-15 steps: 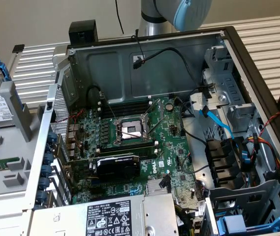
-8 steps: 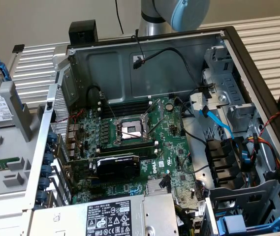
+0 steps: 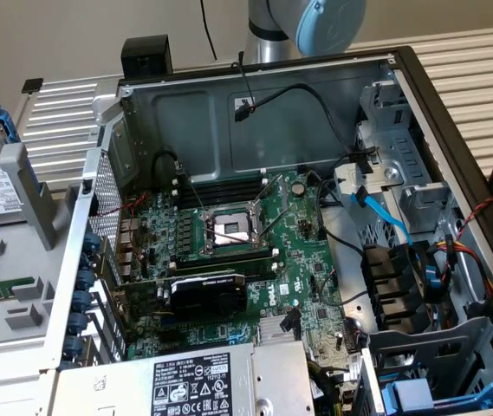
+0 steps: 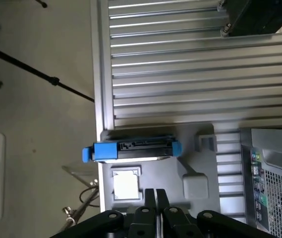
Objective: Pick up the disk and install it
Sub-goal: 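Reach for the disk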
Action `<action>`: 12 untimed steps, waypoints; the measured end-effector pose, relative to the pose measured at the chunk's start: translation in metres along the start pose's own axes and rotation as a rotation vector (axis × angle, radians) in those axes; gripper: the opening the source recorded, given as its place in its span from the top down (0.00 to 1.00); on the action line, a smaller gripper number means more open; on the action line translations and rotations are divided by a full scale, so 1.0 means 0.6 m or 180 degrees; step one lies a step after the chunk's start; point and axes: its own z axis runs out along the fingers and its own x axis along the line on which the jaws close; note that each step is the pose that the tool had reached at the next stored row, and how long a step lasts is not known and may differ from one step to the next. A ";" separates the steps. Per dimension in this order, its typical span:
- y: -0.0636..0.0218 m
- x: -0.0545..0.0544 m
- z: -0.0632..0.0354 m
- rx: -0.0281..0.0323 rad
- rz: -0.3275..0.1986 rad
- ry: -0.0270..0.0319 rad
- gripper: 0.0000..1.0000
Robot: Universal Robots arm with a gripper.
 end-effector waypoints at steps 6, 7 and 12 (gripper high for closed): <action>0.016 0.035 0.002 0.0000 0.0000 0.0000 0.85; 0.019 0.041 0.003 0.0001 0.0000 0.0001 0.85; 0.033 0.060 0.004 0.0010 0.0000 -0.0010 0.85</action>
